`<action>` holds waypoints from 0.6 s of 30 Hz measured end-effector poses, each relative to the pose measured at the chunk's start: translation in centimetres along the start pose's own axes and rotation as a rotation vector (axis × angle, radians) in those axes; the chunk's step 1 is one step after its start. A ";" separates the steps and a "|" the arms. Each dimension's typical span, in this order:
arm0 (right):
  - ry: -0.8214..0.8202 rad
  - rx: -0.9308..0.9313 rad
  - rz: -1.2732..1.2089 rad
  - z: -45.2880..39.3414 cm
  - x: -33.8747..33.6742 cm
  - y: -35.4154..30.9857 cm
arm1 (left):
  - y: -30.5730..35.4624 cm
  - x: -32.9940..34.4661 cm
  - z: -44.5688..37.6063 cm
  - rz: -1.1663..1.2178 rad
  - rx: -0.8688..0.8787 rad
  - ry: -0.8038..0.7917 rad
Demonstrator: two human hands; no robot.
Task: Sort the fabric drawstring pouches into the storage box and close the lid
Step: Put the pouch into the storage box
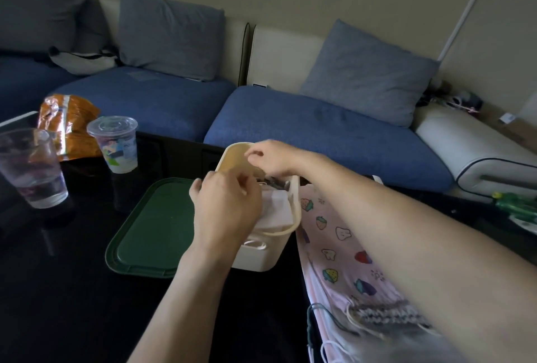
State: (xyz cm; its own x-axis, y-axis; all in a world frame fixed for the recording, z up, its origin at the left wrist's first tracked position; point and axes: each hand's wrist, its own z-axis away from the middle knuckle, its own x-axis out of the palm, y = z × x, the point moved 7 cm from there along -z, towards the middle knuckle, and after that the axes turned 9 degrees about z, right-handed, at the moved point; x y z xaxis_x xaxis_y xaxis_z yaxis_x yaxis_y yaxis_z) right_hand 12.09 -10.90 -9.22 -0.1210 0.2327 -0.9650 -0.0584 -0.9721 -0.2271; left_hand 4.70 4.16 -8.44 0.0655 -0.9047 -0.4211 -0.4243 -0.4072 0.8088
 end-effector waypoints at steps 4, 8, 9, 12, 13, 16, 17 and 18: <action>0.205 -0.006 -0.152 5.9 -4.1 3.1 | 3.2 -0.5 1.6 0.181 0.169 0.156; 0.260 0.112 -0.165 12.5 -3.7 9.0 | 6.9 3.0 4.8 0.294 0.366 -0.020; 0.257 0.142 -0.155 14.1 -3.0 10.2 | 7.4 4.3 5.7 0.291 0.393 -0.101; 0.259 0.202 -0.125 18.8 -1.3 13.2 | 7.3 9.5 8.7 0.124 0.379 -0.447; 0.250 0.221 -0.126 20.3 -0.4 13.9 | 6.5 11.4 10.0 0.011 0.338 -0.606; 0.182 0.286 -0.131 24.1 2.9 16.2 | 4.6 14.8 13.6 -0.312 0.307 -0.922; 0.153 0.303 -0.131 25.1 4.2 16.9 | 4.3 15.3 14.5 -0.378 0.318 -0.959; 0.132 0.312 -0.121 25.7 5.4 17.6 | 3.9 15.7 15.0 -0.424 0.329 -0.977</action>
State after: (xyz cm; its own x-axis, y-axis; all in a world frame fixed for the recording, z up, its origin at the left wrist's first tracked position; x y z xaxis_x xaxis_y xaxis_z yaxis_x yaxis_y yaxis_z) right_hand -15.05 -26.04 -15.03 0.0328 0.3206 -0.9467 -0.3665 -0.8773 -0.3098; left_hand -9.53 -9.73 -18.03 -0.4154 -0.1536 -0.8966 -0.7640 -0.4760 0.4355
